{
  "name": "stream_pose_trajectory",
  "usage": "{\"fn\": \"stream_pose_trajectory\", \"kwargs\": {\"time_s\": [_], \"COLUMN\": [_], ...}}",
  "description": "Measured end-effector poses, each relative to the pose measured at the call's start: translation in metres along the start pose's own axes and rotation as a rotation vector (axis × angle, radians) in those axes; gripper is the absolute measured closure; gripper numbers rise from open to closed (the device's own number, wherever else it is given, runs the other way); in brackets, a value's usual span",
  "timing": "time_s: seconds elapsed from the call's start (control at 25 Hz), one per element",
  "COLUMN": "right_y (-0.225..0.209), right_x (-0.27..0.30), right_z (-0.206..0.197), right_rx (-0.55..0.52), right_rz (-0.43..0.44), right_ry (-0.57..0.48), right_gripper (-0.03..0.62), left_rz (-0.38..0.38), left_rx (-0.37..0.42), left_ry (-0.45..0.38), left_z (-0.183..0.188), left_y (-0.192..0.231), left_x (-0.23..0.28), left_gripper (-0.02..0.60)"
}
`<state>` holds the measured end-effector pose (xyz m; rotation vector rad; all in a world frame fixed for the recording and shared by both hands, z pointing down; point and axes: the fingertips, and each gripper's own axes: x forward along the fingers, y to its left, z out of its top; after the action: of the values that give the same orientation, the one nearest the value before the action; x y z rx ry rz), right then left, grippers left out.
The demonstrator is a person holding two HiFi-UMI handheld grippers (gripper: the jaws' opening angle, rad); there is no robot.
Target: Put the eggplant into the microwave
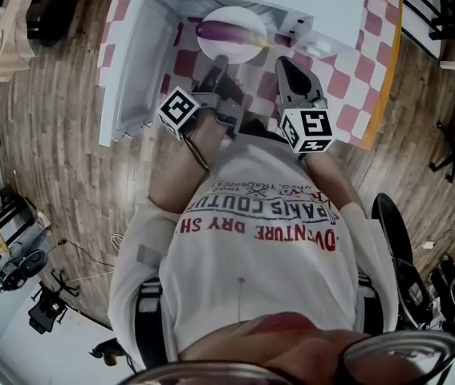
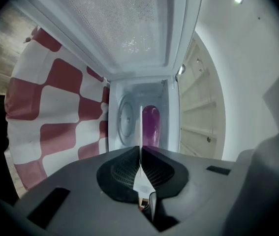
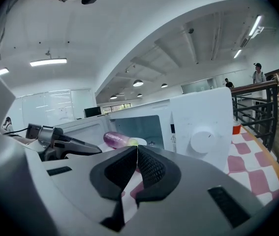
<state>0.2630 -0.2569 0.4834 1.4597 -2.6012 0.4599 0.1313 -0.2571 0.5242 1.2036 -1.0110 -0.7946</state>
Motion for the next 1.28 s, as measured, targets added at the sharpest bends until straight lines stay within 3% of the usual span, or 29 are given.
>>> {"fn": "stream_pose_trajectory", "kwargs": {"time_s": [0.72,1.28], "right_y": [-0.012,-0.005], "right_x": [0.073,0.079], "right_z": [-0.036,-0.058], "right_rx": [-0.067,-0.039], "right_rz": [-0.011,-0.002], "right_ry": [0.146,0.196], "right_gripper": [0.568,0.568], "left_rz": [0.082,0.127], "left_rx": [0.019,0.018], "left_ry": [0.001,-0.01], "left_z": [0.051,0.064], "left_y": [0.05,0.061], "left_x": [0.075,0.117], "left_gripper": [0.549,0.549]}}
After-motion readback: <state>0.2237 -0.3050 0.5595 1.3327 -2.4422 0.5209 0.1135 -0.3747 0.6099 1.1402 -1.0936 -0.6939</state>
